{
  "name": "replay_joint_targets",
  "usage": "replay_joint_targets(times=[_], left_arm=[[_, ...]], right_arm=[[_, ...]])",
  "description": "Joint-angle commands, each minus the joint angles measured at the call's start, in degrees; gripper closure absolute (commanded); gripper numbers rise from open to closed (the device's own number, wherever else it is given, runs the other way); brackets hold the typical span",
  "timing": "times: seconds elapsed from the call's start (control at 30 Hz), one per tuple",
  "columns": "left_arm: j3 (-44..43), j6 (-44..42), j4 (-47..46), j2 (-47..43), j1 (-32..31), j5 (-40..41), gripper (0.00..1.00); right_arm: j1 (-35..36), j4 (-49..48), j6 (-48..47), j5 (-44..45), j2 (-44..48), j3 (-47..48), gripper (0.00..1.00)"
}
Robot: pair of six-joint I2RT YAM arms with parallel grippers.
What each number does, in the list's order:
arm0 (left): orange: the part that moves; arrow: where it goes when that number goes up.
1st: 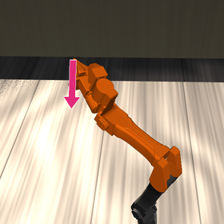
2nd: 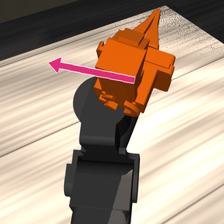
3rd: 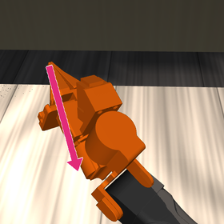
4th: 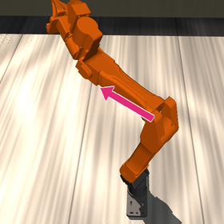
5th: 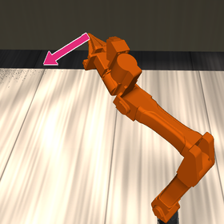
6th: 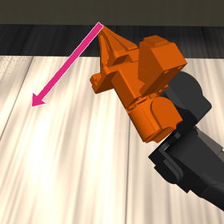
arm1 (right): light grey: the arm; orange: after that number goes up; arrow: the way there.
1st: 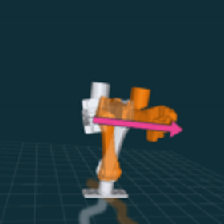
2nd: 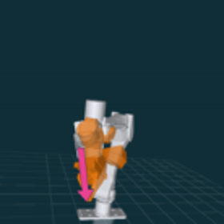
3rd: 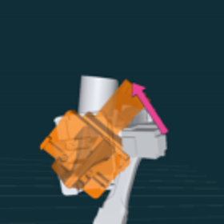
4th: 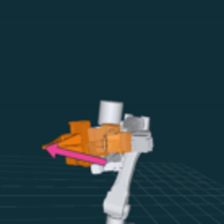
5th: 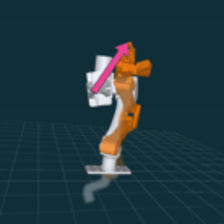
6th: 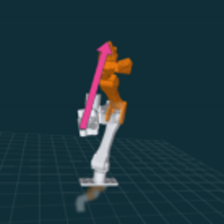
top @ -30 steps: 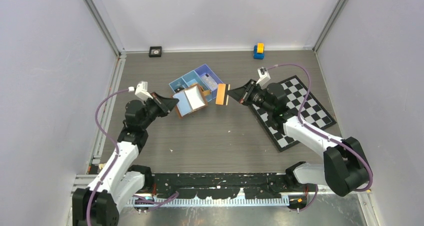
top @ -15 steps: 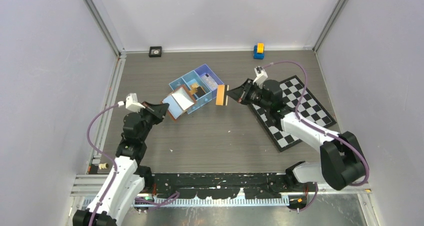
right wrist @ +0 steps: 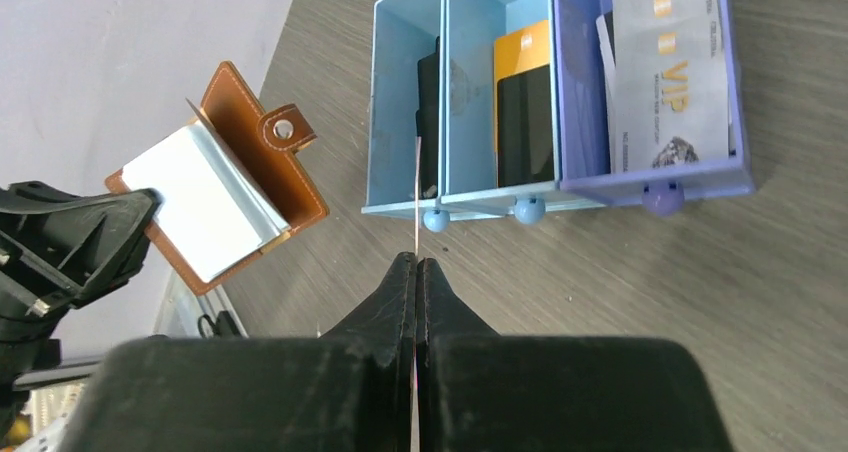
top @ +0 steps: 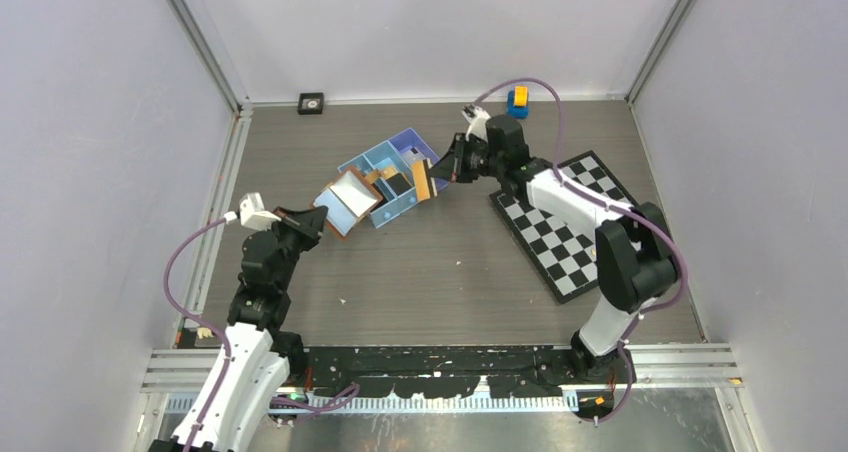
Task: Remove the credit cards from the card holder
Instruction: Place the credit card in the storage box.
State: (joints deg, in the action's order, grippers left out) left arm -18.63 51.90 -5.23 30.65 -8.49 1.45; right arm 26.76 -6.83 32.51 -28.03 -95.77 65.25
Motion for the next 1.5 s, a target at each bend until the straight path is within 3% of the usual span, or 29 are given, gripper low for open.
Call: replay_joint_targets(times=[0.0, 0.1, 0.43, 0.73, 0.77, 0.8, 0.83, 0.9, 1.23, 1.47], left_arm=[[-0.44, 0.25, -1.89, -1.47, 0.40, 0.31, 1.00], [0.03, 0.88, -2.14, -2.56, 0.36, -0.32, 1.00], [0.53, 1.62, -1.51, -5.28, 0.41, 0.51, 1.00], [0.18, 1.83, -2.24, -4.11, 0.41, -0.75, 1.00], [0.22, 1.81, -2.24, -4.16, 0.41, -0.75, 1.00], [0.18, 1.80, -2.16, -4.24, 0.41, -0.68, 1.00], [0.18, 1.76, -2.03, -4.26, 0.41, -0.59, 1.00], [0.18, 1.64, -1.81, -4.39, 0.41, -0.38, 1.00], [0.18, 1.19, -1.60, -4.29, 0.41, 0.12, 1.00], [0.18, 0.76, -1.45, -4.21, 0.41, 0.38, 1.00]], right_arm=[[1.10, 12.24, -10.37, -1.44, -4.43, 11.82, 1.00], [1.14, 18.07, -13.99, -1.11, -9.80, 19.22, 0.99], [3.76, 22.95, -17.37, -1.46, -24.42, 37.10, 0.99], [5.71, 28.95, -20.20, 0.10, -31.35, 45.81, 0.99], [5.71, 29.29, -20.05, 0.65, -31.74, 46.24, 0.93], [5.76, 29.52, -19.65, 1.47, -31.98, 46.47, 0.76], [5.76, 29.59, -19.12, 2.57, -32.03, 46.49, 0.67], [5.94, 29.51, -18.37, 5.67, -31.28, 46.00, 0.62], [9.97, 28.85, -19.81, 18.22, -24.17, 39.59, 0.58], [15.52, 36.91, -25.58, 29.48, -28.32, 43.70, 0.59]])
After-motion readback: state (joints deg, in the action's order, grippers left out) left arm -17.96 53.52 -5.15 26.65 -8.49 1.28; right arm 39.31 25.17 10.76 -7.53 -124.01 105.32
